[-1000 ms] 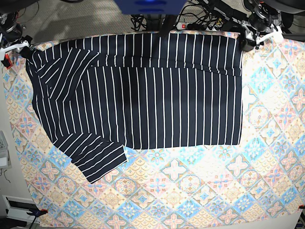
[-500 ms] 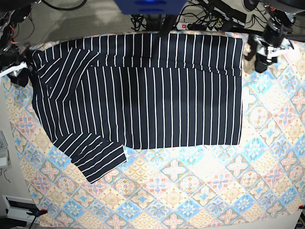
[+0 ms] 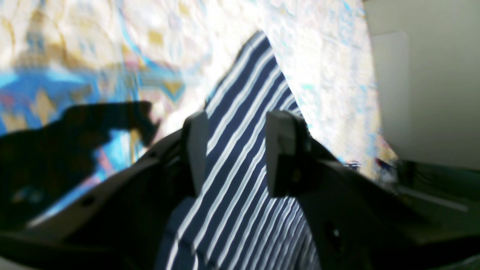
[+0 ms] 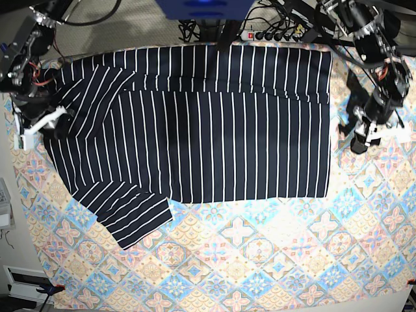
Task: Fold the T-shirt properly
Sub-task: 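Reach both grippers down to the shirt's side edges and grasp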
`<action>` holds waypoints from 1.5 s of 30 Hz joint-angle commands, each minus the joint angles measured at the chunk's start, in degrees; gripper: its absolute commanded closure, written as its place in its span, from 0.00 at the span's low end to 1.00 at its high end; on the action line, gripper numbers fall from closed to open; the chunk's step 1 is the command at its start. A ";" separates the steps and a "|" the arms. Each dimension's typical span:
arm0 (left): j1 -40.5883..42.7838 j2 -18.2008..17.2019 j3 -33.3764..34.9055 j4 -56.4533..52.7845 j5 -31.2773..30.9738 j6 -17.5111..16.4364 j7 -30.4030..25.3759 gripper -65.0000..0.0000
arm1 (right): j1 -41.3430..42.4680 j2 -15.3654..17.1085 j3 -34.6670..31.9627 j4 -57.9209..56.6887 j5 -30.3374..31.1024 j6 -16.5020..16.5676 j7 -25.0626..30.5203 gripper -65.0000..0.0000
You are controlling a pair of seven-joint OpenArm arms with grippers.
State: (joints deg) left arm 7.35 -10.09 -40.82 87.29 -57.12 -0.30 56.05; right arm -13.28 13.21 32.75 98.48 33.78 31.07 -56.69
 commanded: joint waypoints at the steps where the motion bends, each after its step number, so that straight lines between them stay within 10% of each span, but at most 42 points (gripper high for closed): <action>1: -1.77 -1.21 0.86 -0.12 -0.24 -0.63 -0.54 0.61 | 0.84 0.90 -0.80 0.91 -0.59 0.10 1.08 0.68; 12: -18.65 -1.83 6.84 -14.63 15.15 -0.72 -0.89 0.62 | 7.34 0.90 -11.61 0.38 -13.34 0.10 1.08 0.68; 25: -30.61 -1.74 6.93 -31.42 31.06 -0.72 -5.63 0.62 | 7.34 0.81 -11.70 0.38 -13.52 0.10 1.08 0.68; 45: -31.49 0.11 7.10 -46.36 33.17 -0.89 -15.57 0.62 | 6.90 0.63 -11.70 0.91 -13.43 0.10 0.99 0.68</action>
State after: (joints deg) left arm -23.64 -10.63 -33.98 41.19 -24.16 -1.43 37.52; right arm -6.98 13.17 20.78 98.21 19.70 31.24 -56.69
